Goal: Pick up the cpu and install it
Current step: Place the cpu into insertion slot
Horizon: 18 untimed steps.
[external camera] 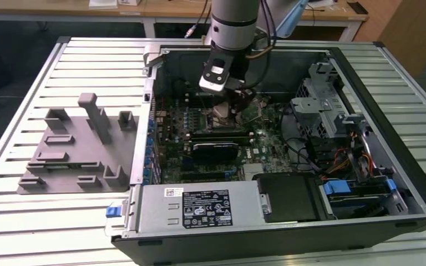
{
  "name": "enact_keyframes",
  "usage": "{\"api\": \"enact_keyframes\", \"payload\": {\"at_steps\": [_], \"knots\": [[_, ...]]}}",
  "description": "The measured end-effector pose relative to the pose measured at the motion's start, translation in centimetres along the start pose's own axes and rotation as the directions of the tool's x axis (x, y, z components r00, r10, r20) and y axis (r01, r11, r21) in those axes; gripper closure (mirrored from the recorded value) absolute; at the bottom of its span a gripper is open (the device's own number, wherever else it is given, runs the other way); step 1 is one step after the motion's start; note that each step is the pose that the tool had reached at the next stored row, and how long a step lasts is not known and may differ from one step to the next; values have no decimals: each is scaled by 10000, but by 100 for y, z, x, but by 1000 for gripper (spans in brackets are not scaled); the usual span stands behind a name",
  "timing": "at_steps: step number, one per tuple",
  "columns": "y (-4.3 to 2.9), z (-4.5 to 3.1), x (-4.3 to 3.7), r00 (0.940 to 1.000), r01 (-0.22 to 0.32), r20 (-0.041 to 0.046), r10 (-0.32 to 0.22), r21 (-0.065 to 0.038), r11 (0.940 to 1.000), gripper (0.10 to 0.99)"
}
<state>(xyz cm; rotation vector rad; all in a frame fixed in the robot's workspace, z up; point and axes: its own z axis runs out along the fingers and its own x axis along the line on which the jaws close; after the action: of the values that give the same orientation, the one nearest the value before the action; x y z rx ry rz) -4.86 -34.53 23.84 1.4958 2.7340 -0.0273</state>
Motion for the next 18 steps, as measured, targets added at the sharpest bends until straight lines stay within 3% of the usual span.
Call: {"api": "enact_keyframes", "payload": {"at_steps": [9,18], "knots": [[0,1,0,9949,-1005,-2,1005,30,9949,545],[0,2,0,9765,-2156,0,2156,66,9765,545]]}}
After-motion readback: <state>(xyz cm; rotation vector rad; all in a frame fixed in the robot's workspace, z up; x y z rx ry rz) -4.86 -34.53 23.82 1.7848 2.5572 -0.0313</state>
